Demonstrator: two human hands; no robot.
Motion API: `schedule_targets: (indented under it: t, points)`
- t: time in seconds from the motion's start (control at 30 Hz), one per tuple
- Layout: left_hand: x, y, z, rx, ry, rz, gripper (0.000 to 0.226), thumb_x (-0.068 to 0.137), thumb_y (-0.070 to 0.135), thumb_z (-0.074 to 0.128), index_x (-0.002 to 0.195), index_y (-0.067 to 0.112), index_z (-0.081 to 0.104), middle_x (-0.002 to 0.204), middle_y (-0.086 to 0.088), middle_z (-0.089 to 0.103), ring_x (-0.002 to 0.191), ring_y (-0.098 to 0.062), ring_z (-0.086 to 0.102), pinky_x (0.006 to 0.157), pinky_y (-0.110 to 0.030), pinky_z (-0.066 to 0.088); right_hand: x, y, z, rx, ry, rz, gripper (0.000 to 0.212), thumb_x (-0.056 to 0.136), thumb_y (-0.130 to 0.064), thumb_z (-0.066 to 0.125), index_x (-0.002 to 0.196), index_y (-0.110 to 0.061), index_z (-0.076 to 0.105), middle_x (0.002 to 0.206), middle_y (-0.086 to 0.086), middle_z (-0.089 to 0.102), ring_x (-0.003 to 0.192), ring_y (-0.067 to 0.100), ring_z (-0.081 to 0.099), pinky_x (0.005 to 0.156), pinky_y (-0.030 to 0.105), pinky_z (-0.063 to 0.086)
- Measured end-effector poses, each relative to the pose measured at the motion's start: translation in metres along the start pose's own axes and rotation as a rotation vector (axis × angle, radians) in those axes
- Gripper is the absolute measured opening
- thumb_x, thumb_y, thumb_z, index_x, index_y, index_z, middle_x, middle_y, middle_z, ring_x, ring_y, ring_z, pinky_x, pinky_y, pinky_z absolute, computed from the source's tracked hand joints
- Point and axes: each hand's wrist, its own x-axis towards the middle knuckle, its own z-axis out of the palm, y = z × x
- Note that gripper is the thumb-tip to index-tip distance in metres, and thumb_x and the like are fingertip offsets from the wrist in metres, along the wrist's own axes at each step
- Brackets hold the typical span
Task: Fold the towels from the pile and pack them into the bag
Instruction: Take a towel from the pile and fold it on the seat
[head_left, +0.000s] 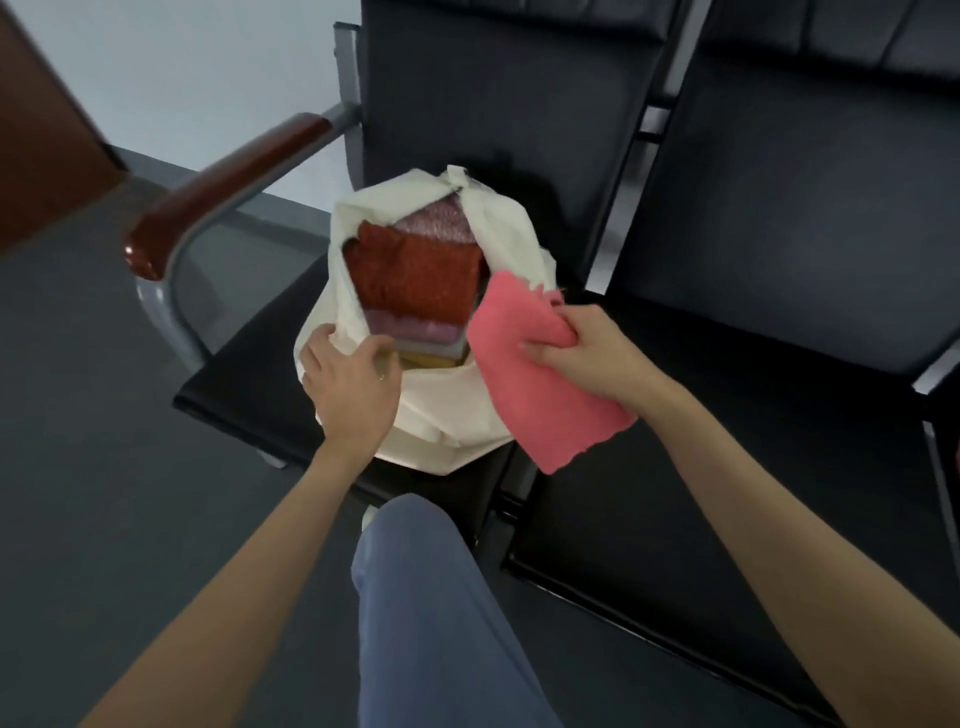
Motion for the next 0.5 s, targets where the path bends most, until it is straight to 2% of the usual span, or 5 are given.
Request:
schedule_targets:
  t: [0.17, 0.27, 0.33, 0.4, 0.5]
  points:
    - [0.016, -0.019, 0.020, 0.143, -0.178, -0.053, 0.034, 0.086, 0.034, 0.062, 0.118, 0.022, 0.062, 0.148, -0.026, 0.020, 0.134, -0.044, 0.023, 0.105, -0.053, 0.029, 0.056, -0.031, 0.013, -0.054, 0.017, -0.129, 0.014, 0.093, -0.029, 0.060, 0.101, -0.018, 0.056, 0.094, -0.007, 0.057, 0.087, 0.013, 0.056, 0.066, 0.022, 0.041]
    - [0.011, -0.015, 0.023, 0.143, -0.179, -0.183, 0.069, 0.078, 0.035, 0.068, 0.137, 0.018, 0.039, 0.149, -0.026, 0.014, 0.128, -0.045, 0.028, 0.100, -0.050, 0.034, 0.090, -0.045, 0.028, -0.184, -0.008, -0.195, 0.030, 0.094, -0.028, 0.057, 0.117, -0.009, 0.055, 0.107, 0.000, 0.055, 0.095, 0.015, 0.052, 0.075, 0.024, 0.037]
    - [0.011, -0.015, 0.022, 0.117, -0.198, -0.264, 0.092, 0.072, 0.040, 0.069, 0.148, 0.024, 0.020, 0.150, -0.025, 0.009, 0.125, -0.043, 0.029, 0.100, -0.048, 0.033, 0.107, -0.054, 0.039, -0.216, -0.025, -0.237, 0.023, 0.094, -0.028, 0.056, 0.110, -0.011, 0.056, 0.105, 0.000, 0.057, 0.092, 0.014, 0.052, 0.077, 0.024, 0.036]
    - [0.011, -0.019, 0.019, 0.078, -0.221, -0.327, 0.103, 0.069, 0.043, 0.070, 0.150, 0.031, 0.009, 0.148, -0.023, 0.009, 0.122, -0.041, 0.029, 0.102, -0.048, 0.032, 0.121, -0.062, 0.051, -0.209, -0.047, -0.267, 0.010, 0.094, -0.026, 0.056, 0.097, -0.016, 0.054, 0.097, -0.003, 0.057, 0.088, 0.013, 0.052, 0.076, 0.023, 0.036]
    - [0.008, -0.026, 0.012, 0.033, -0.283, -0.362, 0.108, 0.068, 0.043, 0.070, 0.150, 0.040, 0.000, 0.133, -0.019, 0.022, 0.109, -0.038, 0.041, 0.095, -0.045, 0.039, 0.137, -0.068, 0.076, -0.279, -0.079, -0.302, 0.012, 0.094, -0.024, 0.054, 0.099, -0.013, 0.058, 0.098, 0.000, 0.059, 0.092, 0.019, 0.056, 0.079, 0.030, 0.042]
